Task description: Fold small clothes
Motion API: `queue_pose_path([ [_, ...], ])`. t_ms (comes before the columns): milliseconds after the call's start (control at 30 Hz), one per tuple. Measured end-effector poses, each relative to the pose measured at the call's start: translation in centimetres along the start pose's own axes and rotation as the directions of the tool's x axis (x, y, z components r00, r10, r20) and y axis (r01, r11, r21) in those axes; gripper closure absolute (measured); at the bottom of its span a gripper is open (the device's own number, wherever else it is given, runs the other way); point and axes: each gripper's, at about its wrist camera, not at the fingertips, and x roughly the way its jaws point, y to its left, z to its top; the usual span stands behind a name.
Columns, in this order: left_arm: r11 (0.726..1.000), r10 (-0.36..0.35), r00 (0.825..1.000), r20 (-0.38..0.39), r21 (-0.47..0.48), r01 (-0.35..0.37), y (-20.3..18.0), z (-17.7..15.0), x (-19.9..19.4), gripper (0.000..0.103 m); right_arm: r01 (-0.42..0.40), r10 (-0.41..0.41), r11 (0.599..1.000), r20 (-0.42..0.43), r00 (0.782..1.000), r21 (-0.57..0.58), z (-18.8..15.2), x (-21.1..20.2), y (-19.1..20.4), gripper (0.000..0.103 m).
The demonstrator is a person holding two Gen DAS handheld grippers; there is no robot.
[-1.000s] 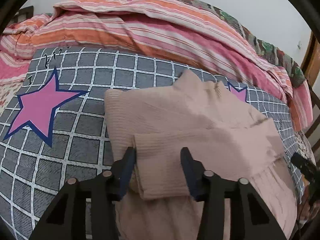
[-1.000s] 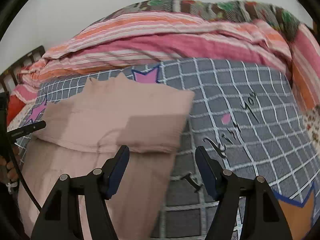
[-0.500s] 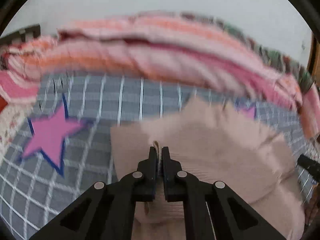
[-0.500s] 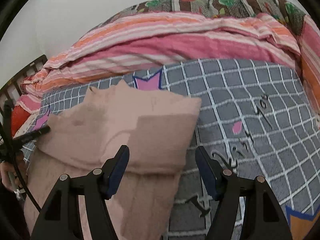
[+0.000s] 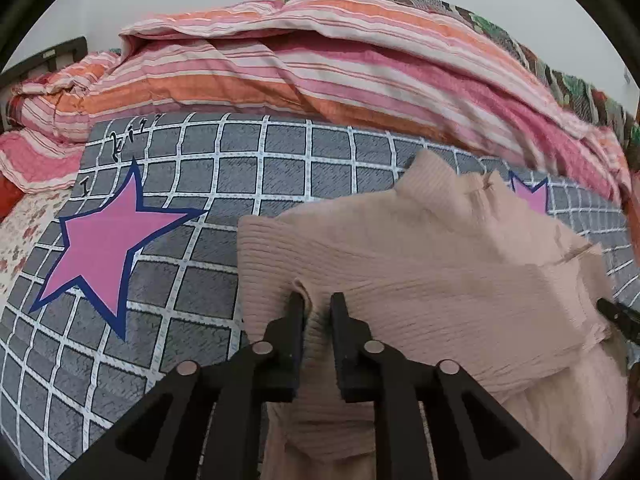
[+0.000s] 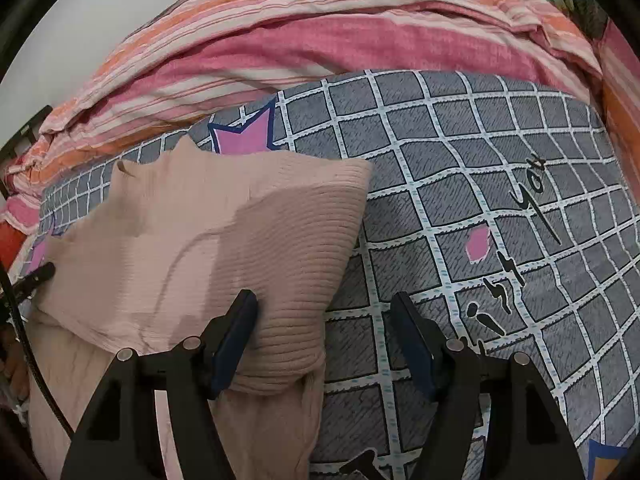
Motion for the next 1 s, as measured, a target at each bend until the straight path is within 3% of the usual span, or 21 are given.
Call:
queue_pose_path([
  [167, 0.995, 0.073, 0.997, 0.008, 0.062, -0.074, -1.8, -0.6, -0.1, 0.086, 0.048, -0.048, 0.998, 0.012, 0.999, -0.050, -0.2, 0.2, 0.8, 0.036],
  [400, 0.999, 0.037, 0.999, 0.002, 0.035, -0.037, -0.8, -0.3, -0.1, 0.086, 0.047, -0.047, 0.997, 0.003, 0.999, -0.066, -0.2, 0.5, 1.0, 0.036],
  [633, 0.998, 0.046, 0.999, 0.003, 0.043, -0.046, -0.9, -0.2, 0.0, 0.085, 0.044, -0.044, 0.997, 0.010, 0.999, -0.070, -0.2, 0.5, 1.1, 0.036],
  [1000, 0.999, 0.027, 0.999, 0.020, 0.040, -0.028, -0.9, -0.2, -0.5, 0.078, 0.068, -0.062, 0.994, 0.081, 0.995, -0.082, -0.8, -1.1, 1.2, 0.037],
])
